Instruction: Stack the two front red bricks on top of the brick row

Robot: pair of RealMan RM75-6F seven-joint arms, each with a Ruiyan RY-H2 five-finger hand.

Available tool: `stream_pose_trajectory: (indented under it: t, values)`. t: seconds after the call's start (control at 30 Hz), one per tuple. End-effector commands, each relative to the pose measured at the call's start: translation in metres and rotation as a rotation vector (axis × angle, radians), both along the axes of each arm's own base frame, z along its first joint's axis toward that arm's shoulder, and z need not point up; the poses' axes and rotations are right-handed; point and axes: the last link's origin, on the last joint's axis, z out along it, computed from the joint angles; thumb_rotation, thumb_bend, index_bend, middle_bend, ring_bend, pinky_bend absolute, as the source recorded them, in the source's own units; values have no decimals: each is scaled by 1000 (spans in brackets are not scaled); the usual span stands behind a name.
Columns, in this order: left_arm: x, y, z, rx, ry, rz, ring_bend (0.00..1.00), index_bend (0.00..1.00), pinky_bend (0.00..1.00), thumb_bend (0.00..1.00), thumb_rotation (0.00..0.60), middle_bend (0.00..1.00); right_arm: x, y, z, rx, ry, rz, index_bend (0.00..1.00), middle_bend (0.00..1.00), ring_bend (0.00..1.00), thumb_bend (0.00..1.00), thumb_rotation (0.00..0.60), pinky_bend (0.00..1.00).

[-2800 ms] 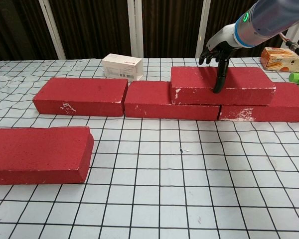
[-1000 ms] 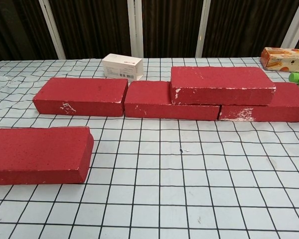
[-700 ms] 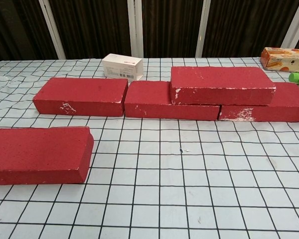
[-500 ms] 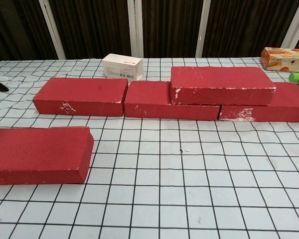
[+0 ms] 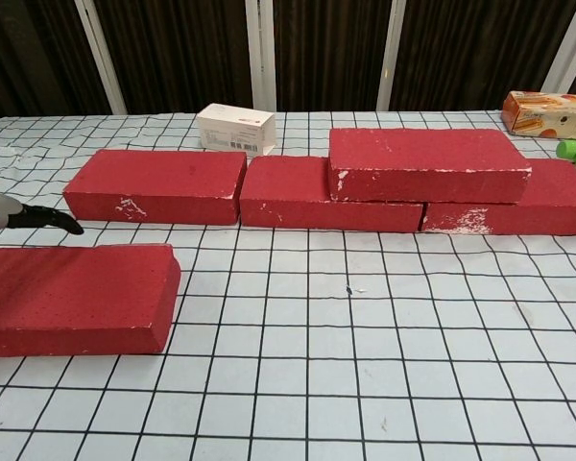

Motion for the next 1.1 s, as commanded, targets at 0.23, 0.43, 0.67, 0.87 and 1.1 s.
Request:
stream_pose_trajectory:
  t: [0.23, 0.43, 0.67, 0.87, 1.1]
  values:
    - [-5, 4, -15, 11, 11, -8, 0, 6, 24, 0, 600, 0, 1, 1, -2, 15, 2, 2, 0, 0, 0, 154, 600, 0]
    - [-7, 5, -17, 22, 4, -8, 0, 6, 25, 0, 600, 0, 0, -1, -3, 21, 6, -6, 0, 0, 0, 154, 600, 0]
    - [-13, 8, -18, 33, 30, 3, 0, 6, 47, 0, 600, 0, -2, -2, -3, 23, 7, -28, 0, 0, 0, 154, 600, 0]
    - [-15, 12, -18, 58, 51, 0, 0, 14, 82, 0, 600, 0, -4, -2, 0, 14, 6, -48, 0, 0, 0, 153, 600, 0]
    - [-14, 16, -21, 66, 83, -6, 36, 53, 105, 0, 600, 43, -4, -2, 0, 22, 8, -50, 0, 0, 0, 154, 600, 0]
